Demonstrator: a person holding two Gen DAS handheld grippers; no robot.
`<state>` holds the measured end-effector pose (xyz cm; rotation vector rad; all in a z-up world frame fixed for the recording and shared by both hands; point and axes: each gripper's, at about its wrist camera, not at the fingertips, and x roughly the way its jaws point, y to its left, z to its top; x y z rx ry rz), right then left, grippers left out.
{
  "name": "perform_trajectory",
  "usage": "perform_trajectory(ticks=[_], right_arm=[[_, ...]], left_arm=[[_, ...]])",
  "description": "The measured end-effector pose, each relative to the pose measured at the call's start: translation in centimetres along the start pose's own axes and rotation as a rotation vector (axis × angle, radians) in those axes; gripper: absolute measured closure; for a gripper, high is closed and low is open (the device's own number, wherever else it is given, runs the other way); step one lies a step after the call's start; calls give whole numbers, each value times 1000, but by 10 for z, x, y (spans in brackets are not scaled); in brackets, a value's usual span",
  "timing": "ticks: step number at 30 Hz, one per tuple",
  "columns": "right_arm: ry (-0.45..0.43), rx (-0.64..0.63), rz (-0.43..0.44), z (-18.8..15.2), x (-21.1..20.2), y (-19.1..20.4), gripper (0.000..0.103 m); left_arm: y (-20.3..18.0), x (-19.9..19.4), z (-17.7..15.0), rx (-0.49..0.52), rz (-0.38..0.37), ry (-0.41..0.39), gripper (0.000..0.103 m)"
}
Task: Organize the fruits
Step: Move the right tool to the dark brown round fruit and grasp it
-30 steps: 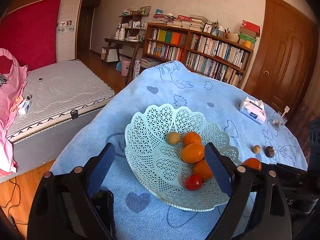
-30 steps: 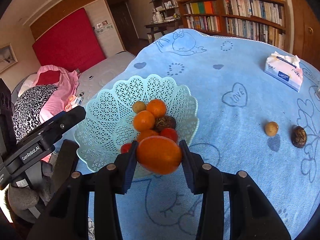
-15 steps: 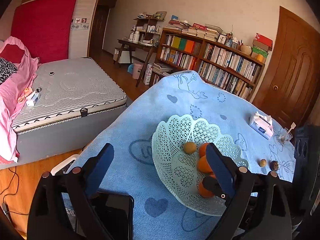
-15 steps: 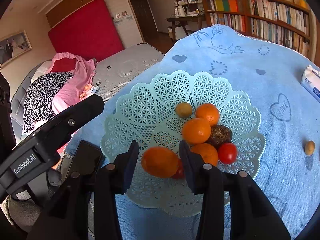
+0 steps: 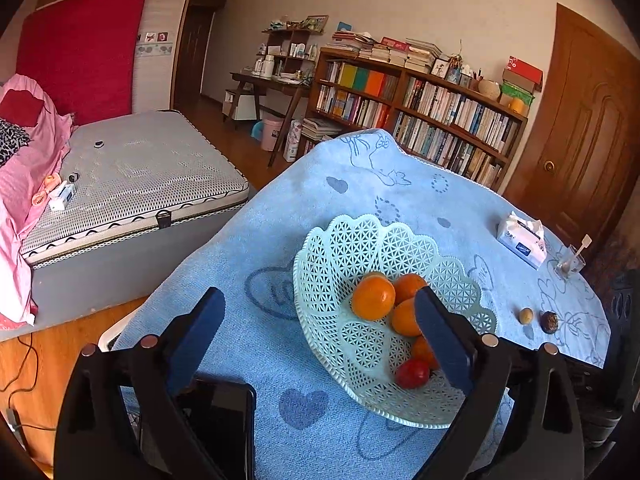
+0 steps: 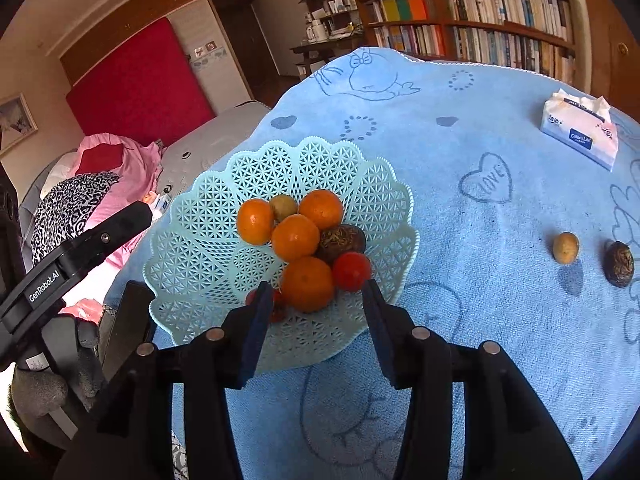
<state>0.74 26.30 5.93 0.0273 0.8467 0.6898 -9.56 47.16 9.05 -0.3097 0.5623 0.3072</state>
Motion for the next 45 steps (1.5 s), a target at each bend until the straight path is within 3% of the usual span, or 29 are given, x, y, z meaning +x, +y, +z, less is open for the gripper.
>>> perform_trajectory(ticks=[11, 23, 32, 45], right_arm=[[-27, 22, -54, -7, -15, -20, 51], [-20, 161, -205, -18, -34, -100, 51], [-34, 239, -331, -20, -51, -156, 45], [-34, 297, -436, 8, -41, -215, 45]], left_arm=[[-20, 6, -7, 40, -22, 25, 6], [-54, 15, -18, 115, -71, 69, 5], [-74, 19, -23, 158, -98, 89, 4], [-94, 26, -29, 202, -133, 114, 4]])
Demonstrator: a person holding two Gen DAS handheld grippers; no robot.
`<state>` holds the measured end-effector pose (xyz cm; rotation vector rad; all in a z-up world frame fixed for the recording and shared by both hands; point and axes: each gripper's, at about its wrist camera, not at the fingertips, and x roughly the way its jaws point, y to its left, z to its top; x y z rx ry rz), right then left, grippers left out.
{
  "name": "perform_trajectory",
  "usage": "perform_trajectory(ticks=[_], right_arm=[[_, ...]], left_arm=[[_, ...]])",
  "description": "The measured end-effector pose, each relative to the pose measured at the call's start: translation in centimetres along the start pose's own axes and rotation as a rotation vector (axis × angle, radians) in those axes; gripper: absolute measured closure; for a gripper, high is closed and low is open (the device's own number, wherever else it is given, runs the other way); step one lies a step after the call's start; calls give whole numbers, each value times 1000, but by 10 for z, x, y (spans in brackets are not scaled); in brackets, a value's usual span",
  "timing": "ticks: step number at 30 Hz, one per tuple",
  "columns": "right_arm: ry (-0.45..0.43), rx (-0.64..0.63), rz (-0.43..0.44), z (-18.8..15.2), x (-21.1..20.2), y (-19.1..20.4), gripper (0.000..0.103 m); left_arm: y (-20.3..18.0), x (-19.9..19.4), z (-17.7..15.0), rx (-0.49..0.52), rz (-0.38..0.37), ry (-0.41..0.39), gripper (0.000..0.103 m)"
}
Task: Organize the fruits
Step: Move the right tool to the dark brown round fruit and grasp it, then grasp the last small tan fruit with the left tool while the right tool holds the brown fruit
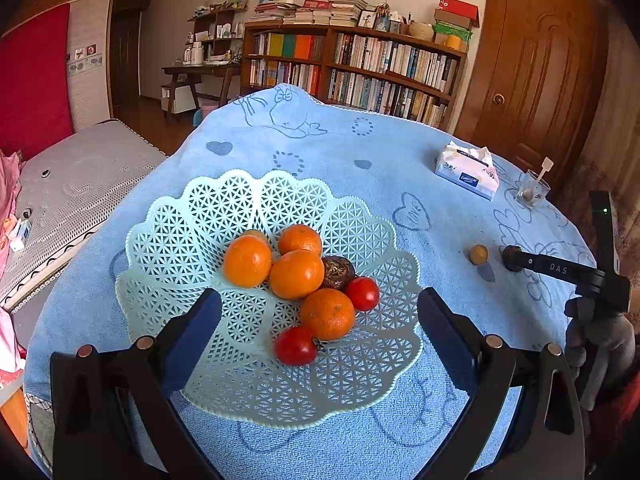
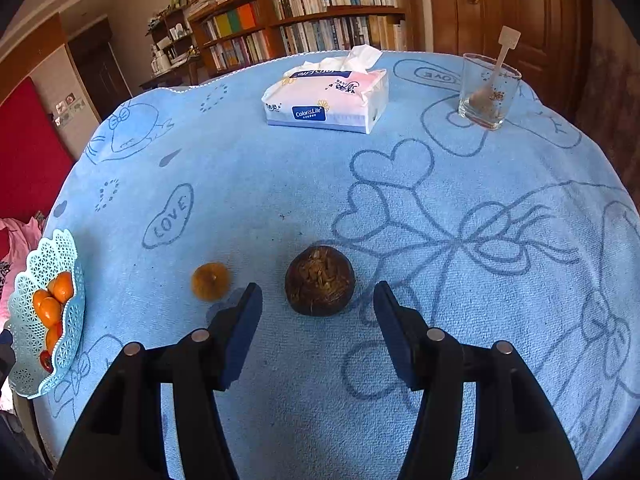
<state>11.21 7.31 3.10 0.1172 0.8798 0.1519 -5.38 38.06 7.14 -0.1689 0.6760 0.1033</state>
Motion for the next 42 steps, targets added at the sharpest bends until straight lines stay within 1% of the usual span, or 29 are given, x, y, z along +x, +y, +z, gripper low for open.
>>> perform_trajectory(ticks=[5, 7, 9, 10, 13, 21, 26, 29, 37, 42], right_arm=[[16, -21, -27, 9, 21, 4, 45], [20, -29, -40, 10, 27, 5, 45], [12, -52, -68, 9, 27, 7, 50], [10, -59, -84, 8, 27, 8, 55], [7, -57, -79, 6, 24, 5, 62], [-1, -64, -75, -13, -1, -7, 62], [-41, -74, -96, -23, -21, -19, 62], [-57, -65, -105, -27, -26, -28, 62], [-66, 1, -60, -31, -28, -44, 62], [-70, 24, -47, -32, -29, -49, 62]], left_arm=[[-9, 3, 2, 19, -12, 5, 4], [-13, 4, 2, 33, -6, 3, 4], [-16, 5, 2, 45, -6, 4, 4], [-18, 6, 3, 48, -9, 7, 4], [-23, 9, 3, 56, -16, 13, 4], [-41, 16, 2, 94, -36, 32, 4], [-60, 21, 3, 124, -57, 36, 4], [-75, 25, 4, 150, -73, 39, 4], [-123, 42, 8, 226, -123, 63, 4], [-151, 61, 13, 254, -153, 76, 4]])
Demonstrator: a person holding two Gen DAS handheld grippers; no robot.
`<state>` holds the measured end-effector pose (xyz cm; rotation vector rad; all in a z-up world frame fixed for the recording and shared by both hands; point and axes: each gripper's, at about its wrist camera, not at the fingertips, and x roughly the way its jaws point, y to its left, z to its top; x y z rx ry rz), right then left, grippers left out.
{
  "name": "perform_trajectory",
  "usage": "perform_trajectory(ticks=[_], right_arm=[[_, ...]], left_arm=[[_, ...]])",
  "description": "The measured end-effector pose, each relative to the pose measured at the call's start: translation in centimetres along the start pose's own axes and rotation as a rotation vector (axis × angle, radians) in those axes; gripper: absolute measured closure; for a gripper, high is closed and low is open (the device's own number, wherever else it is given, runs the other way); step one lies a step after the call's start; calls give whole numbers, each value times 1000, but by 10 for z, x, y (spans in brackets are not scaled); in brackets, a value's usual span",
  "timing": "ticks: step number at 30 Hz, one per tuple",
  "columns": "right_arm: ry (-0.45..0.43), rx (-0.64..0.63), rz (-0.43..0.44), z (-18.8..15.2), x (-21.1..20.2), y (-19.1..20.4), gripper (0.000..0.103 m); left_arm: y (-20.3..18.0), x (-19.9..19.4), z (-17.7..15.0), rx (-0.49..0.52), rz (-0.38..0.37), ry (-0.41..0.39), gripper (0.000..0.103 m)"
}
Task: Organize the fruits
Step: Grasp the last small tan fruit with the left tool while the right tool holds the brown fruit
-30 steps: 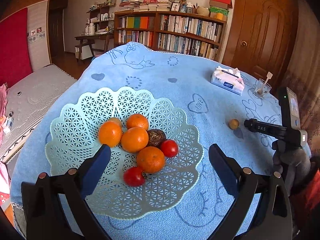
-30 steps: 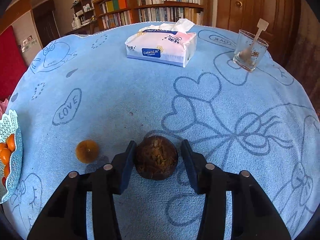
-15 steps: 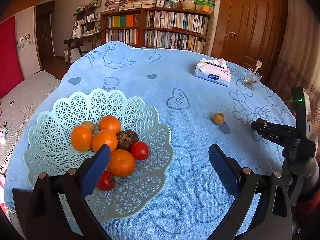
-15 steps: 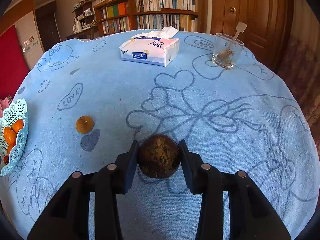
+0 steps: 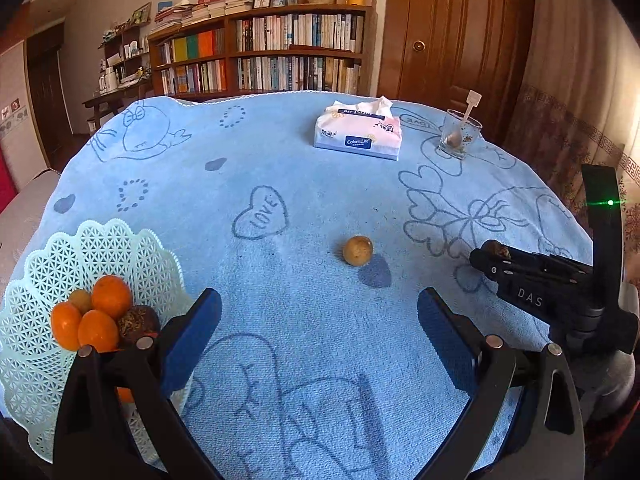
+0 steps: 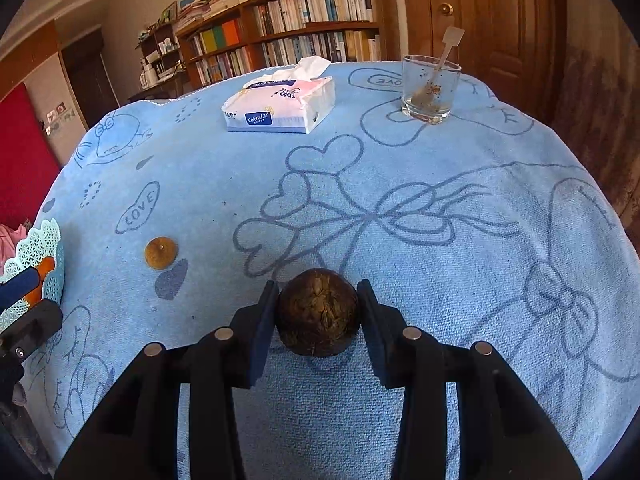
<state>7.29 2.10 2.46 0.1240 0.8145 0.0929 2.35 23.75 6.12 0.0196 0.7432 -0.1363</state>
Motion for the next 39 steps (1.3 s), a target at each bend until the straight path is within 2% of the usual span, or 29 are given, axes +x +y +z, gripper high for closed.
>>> perform_trajectory(ticks=[9, 16, 20, 25, 29, 32, 39], right_arm=[[13, 30, -1, 0, 4, -4, 62], [19, 25, -10, -1, 6, -2, 62], [22, 25, -14, -2, 7, -2, 62], [20, 19, -17, -3, 7, -1, 62], [20, 19, -16, -3, 7, -1, 62], [21, 17, -18, -3, 7, -1, 62], [21, 16, -17, -3, 7, -1, 62]], left_arm=[[-20, 40, 12, 26, 0, 22, 3], [-22, 61, 15, 6, -18, 47, 6], [-25, 72, 14, 19, -41, 77, 17], [-19, 84, 14, -12, -67, 123, 39], [-17, 87, 14, -17, -55, 128, 48], [-18, 89, 15, -12, -43, 128, 60], [-23, 94, 21, 13, -47, 127, 73]])
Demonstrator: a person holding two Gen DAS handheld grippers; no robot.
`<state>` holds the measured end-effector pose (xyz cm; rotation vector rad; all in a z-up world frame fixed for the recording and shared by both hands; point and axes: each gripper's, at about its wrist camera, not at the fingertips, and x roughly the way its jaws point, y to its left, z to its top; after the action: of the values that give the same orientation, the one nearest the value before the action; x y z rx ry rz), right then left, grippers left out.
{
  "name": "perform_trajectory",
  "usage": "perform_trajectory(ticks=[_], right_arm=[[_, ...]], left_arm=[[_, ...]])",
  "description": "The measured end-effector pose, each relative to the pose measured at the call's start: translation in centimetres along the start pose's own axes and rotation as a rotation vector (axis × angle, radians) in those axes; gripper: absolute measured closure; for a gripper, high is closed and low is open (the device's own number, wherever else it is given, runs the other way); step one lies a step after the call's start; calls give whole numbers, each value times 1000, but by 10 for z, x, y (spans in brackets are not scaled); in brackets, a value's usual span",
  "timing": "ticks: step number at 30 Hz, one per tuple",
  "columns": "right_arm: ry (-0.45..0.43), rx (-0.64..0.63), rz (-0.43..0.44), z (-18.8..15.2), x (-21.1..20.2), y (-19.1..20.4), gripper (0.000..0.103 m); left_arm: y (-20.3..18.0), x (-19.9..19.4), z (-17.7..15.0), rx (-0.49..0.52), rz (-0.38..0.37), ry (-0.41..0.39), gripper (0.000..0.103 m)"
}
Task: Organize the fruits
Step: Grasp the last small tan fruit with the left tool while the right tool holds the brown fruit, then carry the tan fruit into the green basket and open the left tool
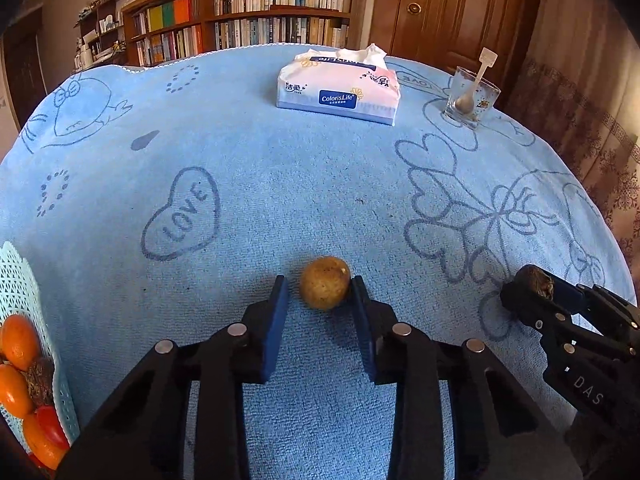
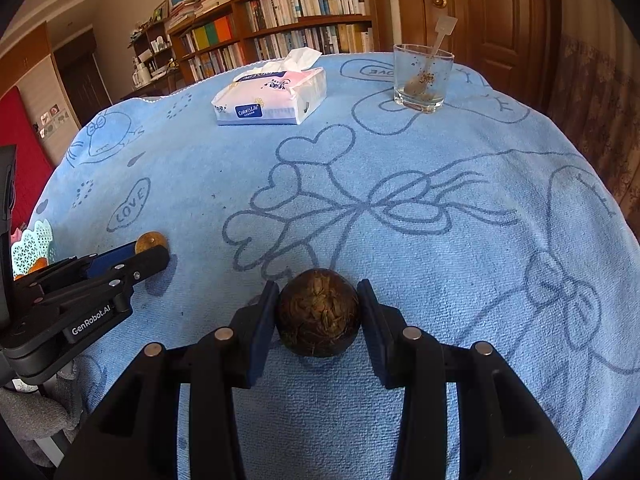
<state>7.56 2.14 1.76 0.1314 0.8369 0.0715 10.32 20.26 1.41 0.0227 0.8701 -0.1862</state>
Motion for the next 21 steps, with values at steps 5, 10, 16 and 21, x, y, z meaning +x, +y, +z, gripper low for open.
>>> perform_trajectory(ticks=[5, 10, 16, 21], right_arm=[[-7, -2, 1, 0, -1, 1, 62], [-20, -7, 1, 0, -4, 1, 62], [-34, -8, 3, 0, -6, 0, 62], [-41, -9, 3, 0, -7, 1, 62]], left_arm=[[1, -5, -4, -5, -4, -15, 77], [-3, -18, -10, -1, 4, -42, 77], [-3, -41, -19, -17, -5, -76, 77], [2, -60, -26, -24, 12, -107, 77]])
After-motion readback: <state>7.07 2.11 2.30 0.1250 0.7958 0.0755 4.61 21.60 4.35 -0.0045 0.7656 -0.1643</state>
